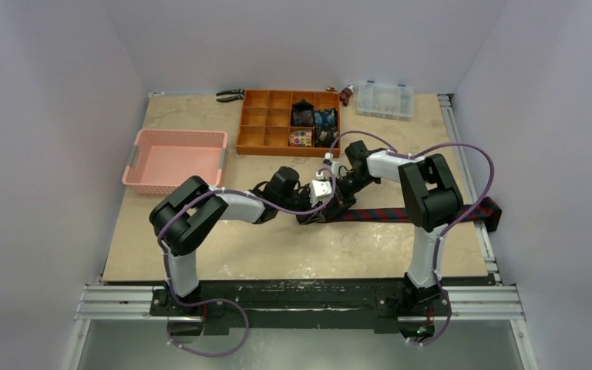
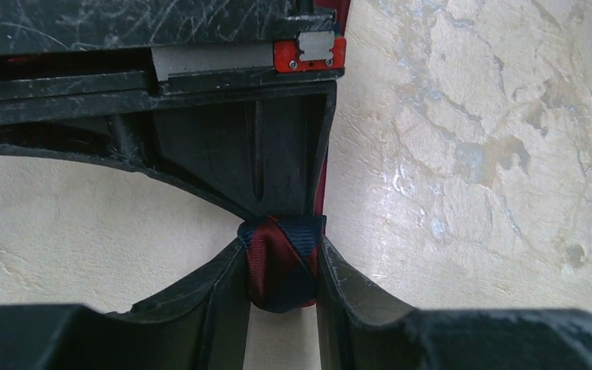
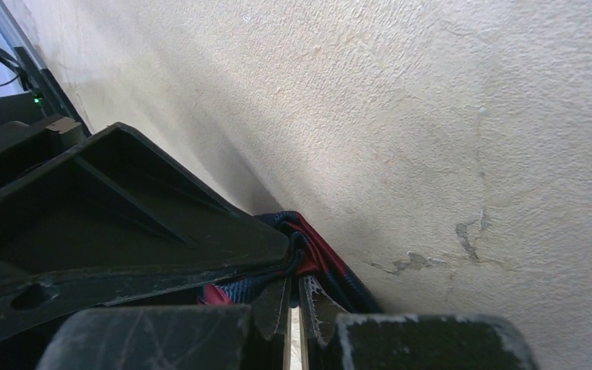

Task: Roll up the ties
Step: Roll the tie at the center of the board.

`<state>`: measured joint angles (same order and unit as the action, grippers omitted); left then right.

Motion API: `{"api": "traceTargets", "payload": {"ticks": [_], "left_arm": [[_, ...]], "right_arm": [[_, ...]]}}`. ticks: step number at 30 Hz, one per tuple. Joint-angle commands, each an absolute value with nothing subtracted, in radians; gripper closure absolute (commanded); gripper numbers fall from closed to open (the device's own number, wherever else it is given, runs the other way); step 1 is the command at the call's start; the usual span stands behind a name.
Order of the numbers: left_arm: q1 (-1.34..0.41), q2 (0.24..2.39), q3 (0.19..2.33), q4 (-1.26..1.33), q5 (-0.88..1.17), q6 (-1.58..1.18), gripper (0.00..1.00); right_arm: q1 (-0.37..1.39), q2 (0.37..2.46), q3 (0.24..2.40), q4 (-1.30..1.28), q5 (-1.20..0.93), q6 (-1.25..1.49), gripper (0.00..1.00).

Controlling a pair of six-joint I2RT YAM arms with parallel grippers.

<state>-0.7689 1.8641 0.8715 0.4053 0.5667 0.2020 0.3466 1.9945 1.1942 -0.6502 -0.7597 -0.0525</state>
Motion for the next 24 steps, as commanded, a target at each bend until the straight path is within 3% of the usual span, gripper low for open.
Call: {"api": "traceTargets", "payload": {"ticks": [1,6,19,24], "left_arm": [[-0.790,1.910,0.899,0.413,0.580,0.265,0.69],[-0.795,1.925,0.882,0.328,0.500,0.340,0.72],[-0.795,1.919,0.912,0.106,0.410,0.440,0.79],[-0.796,1.931,0.954,0.059,0.396,0.452,0.79]], "right_arm": [[0.349,2.021,1.173,-0.604,-0.693,-0.085,1.00],[0.348,1.987,1.180,-0.598,-0.740,-0.069,1.00],[0.239,1.890,1.235,-0.782,-0.843,-0.141,0.69],[0.236,1.874,1.235,-0.749,-0.911,-0.076,0.61]]}}
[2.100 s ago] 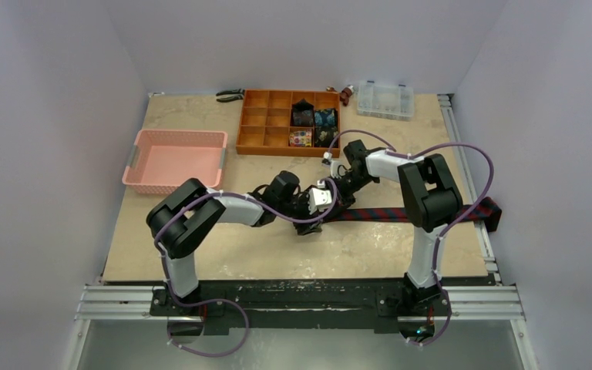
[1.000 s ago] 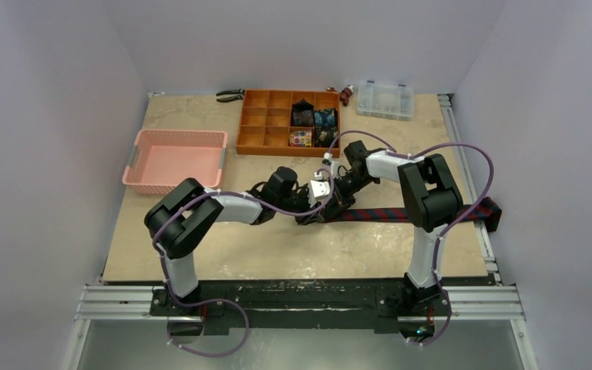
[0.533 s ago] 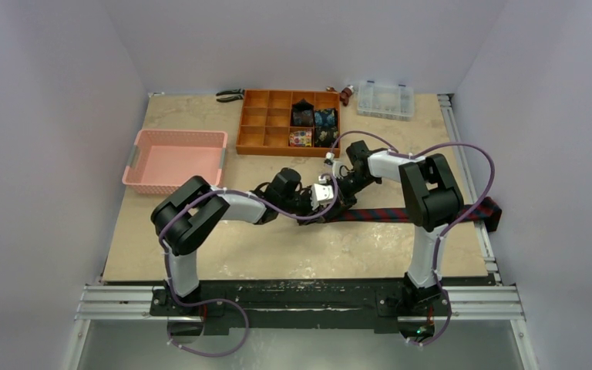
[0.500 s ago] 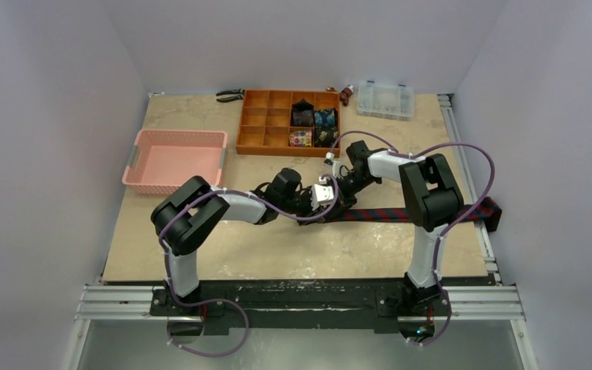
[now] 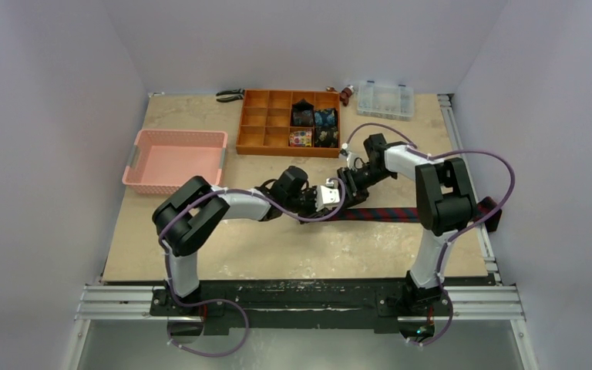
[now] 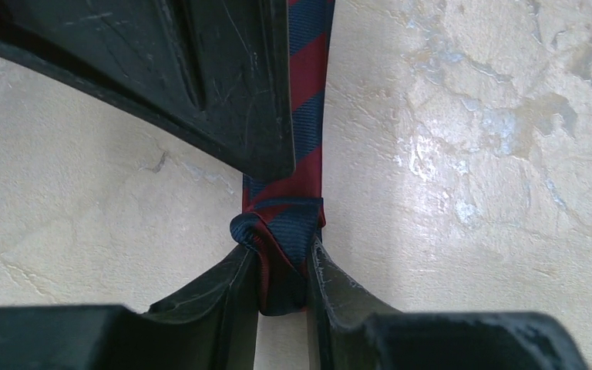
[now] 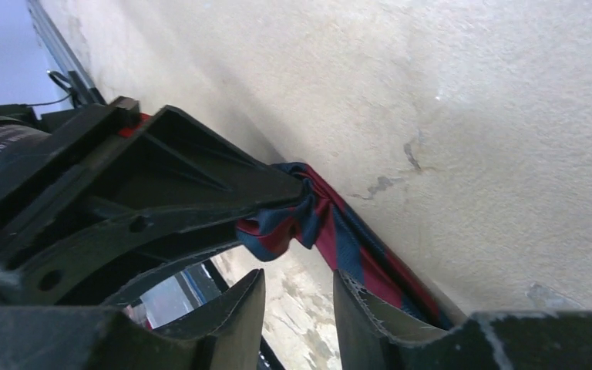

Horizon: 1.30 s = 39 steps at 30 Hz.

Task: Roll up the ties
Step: Roll the tie at the center of the board.

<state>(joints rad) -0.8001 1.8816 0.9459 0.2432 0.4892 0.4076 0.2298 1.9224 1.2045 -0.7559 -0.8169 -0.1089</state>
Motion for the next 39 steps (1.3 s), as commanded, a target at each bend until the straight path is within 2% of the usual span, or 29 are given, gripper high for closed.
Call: {"api": "traceTargets", "payload": {"ticks": [1,5,11,12,17,19,21,23,26,39], "left_arm": [[-0.797,1.936,0.963,0.050,0.393,0.454,0.79],[-0.802,1.946,0.980,0.027,0.385,0.460,0.78],[-0.807,1.949,0.992,0.014,0.385,0.458,0.78],[-0.808,1.948,0.991,0.015,0.384,0.460,0.78],[-0.809,1.951,0.991,0.012,0.390,0.467,0.76],[-0.807,1.947,0.988,0.019,0.405,0.461,0.70],[-0.794,1.935,0.965,0.060,0.453,0.446,0.56],[-0.772,1.918,0.925,0.146,0.520,0.425,0.46],[-0.736,1.899,0.889,0.270,0.613,0.374,0.40],[-0.762,1.986,0.919,0.469,0.637,0.321,0.36]], "right_arm": [[0.239,1.879,1.232,-0.731,-0.921,-0.051,0.58],[0.263,1.926,1.243,-0.692,-0.912,-0.009,0.55],[0.294,1.964,1.243,-0.669,-0.903,0.023,0.62],[0.296,1.965,1.243,-0.664,-0.897,0.025,0.66],[0.291,1.983,1.252,-0.682,-0.843,0.006,1.00],[0.283,1.988,1.245,-0.700,-0.812,-0.026,1.00],[0.272,1.997,1.232,-0.719,-0.787,-0.059,1.00],[0.262,2.007,1.219,-0.726,-0.764,-0.082,1.00],[0.247,2.035,1.208,-0.729,-0.742,-0.097,1.00],[0.231,2.075,1.212,-0.733,-0.711,-0.134,1.00]]}}
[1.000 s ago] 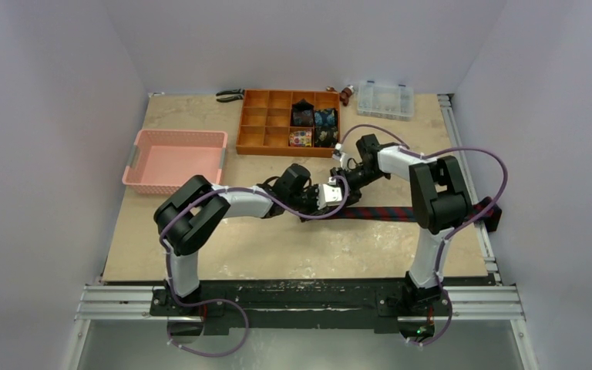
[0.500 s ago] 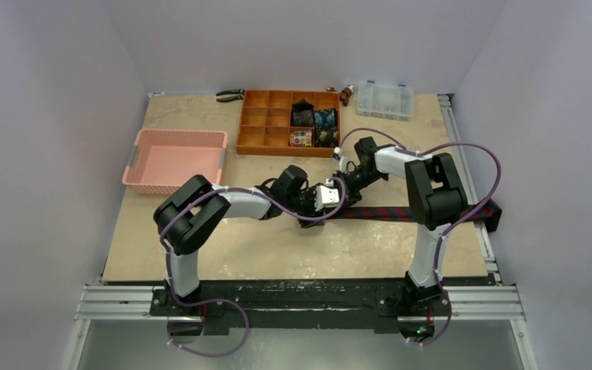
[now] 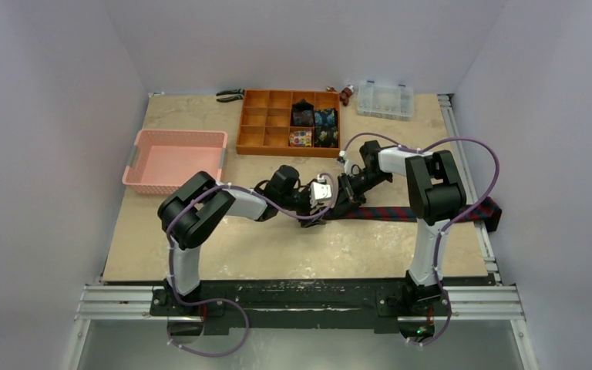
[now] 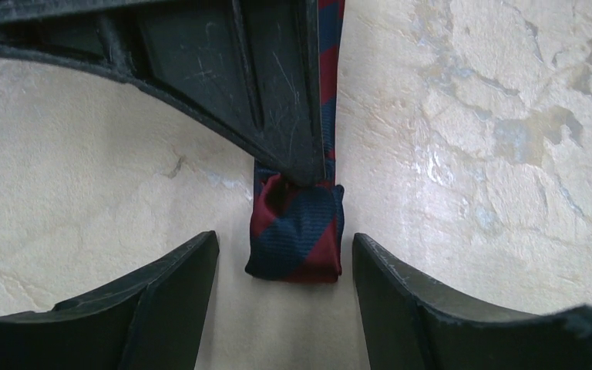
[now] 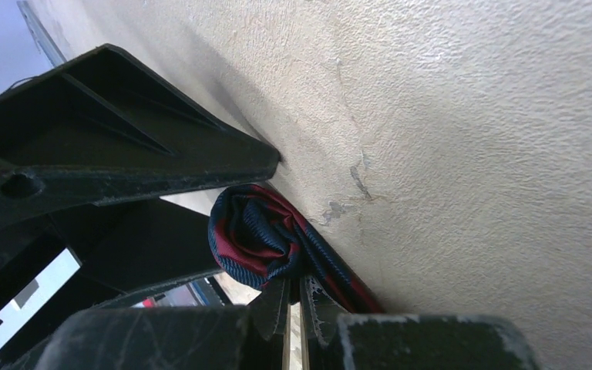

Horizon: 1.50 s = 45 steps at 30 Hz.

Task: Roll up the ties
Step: Roll the tie at the center of the board.

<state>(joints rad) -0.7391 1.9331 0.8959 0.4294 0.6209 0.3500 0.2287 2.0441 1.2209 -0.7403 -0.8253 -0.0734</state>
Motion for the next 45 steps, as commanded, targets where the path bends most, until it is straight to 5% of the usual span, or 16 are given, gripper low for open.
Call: {"api": "traceTargets", "payload": {"ticks": [1,6,9,13,26,35,39,45], "left_arm": [[-0.767,1.995,0.930,0.470,0.626,0.324,0.36],[-0.785,2.002,0.962,0.377,0.563,0.391,0.62],[-0.785,1.972,0.940,0.297,0.525,0.420,0.76],[-0.786,1.936,0.879,0.282,0.514,0.443,0.81],[-0.794,1.967,0.911,0.229,0.499,0.420,0.80],[-0.795,1.969,0.908,0.226,0.503,0.411,0.76],[-0.792,1.967,0.908,0.241,0.502,0.371,0.64],[-0.734,1.910,0.779,0.474,0.619,0.260,0.46]], "right_arm": [[0.231,2.075,1.214,-0.730,-0.717,-0.135,1.00],[0.232,2.059,1.238,-0.738,-0.765,-0.155,0.98],[0.231,2.030,1.254,-0.770,-0.825,-0.175,0.82],[0.230,1.954,1.227,-0.769,-0.866,-0.171,0.68],[0.236,1.985,1.210,-0.704,-0.916,-0.102,0.65],[0.253,2.036,1.206,-0.704,-0.810,-0.134,0.82],[0.254,2.046,1.209,-0.701,-0.730,-0.157,1.00],[0.256,2.053,1.185,-0.689,-0.617,-0.179,1.00]]}}
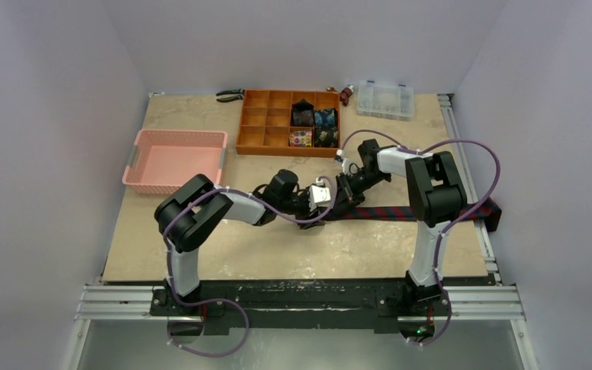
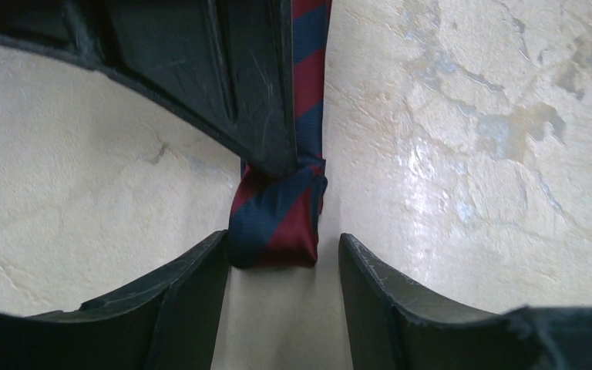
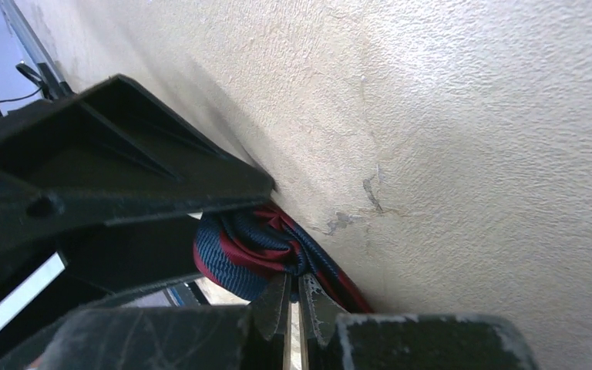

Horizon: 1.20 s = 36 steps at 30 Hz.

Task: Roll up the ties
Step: Roll the tie at the center of the board.

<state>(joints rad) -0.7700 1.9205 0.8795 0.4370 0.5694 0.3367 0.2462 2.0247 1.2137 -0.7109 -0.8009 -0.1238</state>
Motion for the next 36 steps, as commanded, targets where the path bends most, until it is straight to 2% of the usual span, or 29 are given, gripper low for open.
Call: {"api": "traceTargets", "payload": {"ticks": [1,8,11,13,17,22,27,30,34,36], "left_arm": [[-0.729,1.909,0.771,0.493,0.622,0.250,0.45],[-0.729,1.985,0.778,0.665,0.662,0.121,0.44],[-0.740,2.038,0.795,0.738,0.666,0.057,0.48],[-0.750,2.056,0.798,0.764,0.660,0.046,0.52],[-0.771,2.025,0.793,0.717,0.592,0.104,0.70],[-0.773,1.903,0.801,0.435,0.466,0.270,0.77],[-0.773,1.843,0.834,0.169,0.380,0.430,0.79],[-0.776,1.845,0.853,0.102,0.352,0.461,0.79],[-0.796,1.866,0.885,0.061,0.313,0.472,0.79],[-0.804,1.874,0.902,0.040,0.300,0.476,0.79]], "right_arm": [[0.259,2.056,1.184,-0.685,-0.610,-0.178,1.00],[0.281,2.056,1.171,-0.652,-0.562,-0.169,1.00],[0.285,2.060,1.169,-0.641,-0.552,-0.156,1.00],[0.289,2.063,1.169,-0.641,-0.554,-0.152,1.00],[0.301,2.042,1.160,-0.604,-0.597,-0.127,1.00],[0.339,2.032,1.196,-0.564,-0.657,-0.093,1.00],[0.311,1.979,1.250,-0.638,-0.733,-0.109,0.82],[0.261,1.923,1.241,-0.697,-0.788,-0.116,0.67],[0.255,1.873,1.216,-0.710,-0.887,-0.052,0.51],[0.262,1.870,1.197,-0.654,-0.947,0.014,0.49]]}}
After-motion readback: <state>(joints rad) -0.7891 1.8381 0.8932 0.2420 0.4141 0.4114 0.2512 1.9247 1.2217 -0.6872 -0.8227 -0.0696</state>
